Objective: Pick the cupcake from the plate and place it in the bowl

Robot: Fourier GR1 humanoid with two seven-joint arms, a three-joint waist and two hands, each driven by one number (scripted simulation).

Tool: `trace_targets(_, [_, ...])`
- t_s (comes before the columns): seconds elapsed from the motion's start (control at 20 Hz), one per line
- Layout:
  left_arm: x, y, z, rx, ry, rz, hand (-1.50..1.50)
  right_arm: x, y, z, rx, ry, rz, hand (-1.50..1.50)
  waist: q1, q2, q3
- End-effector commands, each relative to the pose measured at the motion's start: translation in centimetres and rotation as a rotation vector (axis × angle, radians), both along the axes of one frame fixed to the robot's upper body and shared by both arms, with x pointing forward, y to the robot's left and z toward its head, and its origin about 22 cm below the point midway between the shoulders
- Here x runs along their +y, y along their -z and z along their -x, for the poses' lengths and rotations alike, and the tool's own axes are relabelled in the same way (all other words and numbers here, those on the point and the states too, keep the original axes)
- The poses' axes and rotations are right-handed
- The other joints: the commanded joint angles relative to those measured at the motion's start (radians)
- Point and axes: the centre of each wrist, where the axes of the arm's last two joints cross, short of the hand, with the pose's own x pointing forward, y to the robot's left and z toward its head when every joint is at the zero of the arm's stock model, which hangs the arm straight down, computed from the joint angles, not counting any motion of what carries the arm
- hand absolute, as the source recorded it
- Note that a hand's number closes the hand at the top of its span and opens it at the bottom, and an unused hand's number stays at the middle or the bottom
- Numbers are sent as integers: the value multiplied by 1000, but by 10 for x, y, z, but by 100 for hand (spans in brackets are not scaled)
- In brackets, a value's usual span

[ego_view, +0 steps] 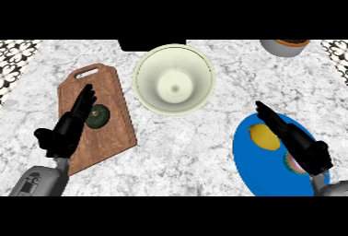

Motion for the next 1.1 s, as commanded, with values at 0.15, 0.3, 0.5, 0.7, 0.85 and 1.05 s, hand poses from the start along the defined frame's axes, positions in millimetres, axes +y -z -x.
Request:
trace_targets(0.15, [-6,-29,8,-33,-40,5,0,-14,-13,50,-3,-191,10,150,-17,12,-9])
trace_targets(0.3, [-21,-9,8,35,-44,38,0,-55,-85,1,-346,-139,550,150,-30,-35,-29])
trace_targets(0.5, [-29,-9,11,39,-82,73,0,-46,1,50,-407,277,-104,-150,-68,7,-4])
trace_targets(0.7, [-36,-27,3,12,-71,48,0,-65,13,86,-552,234,-203,-150,-40,13,-7])
trace_targets(0.85, [-53,-12,4,15,-61,46,0,-67,-28,106,-615,225,-148,-150,-34,15,-10])
trace_targets(1.05, [-54,-28,10,9,-40,42,0,-101,-65,112,-577,290,67,-150,-26,15,-10])
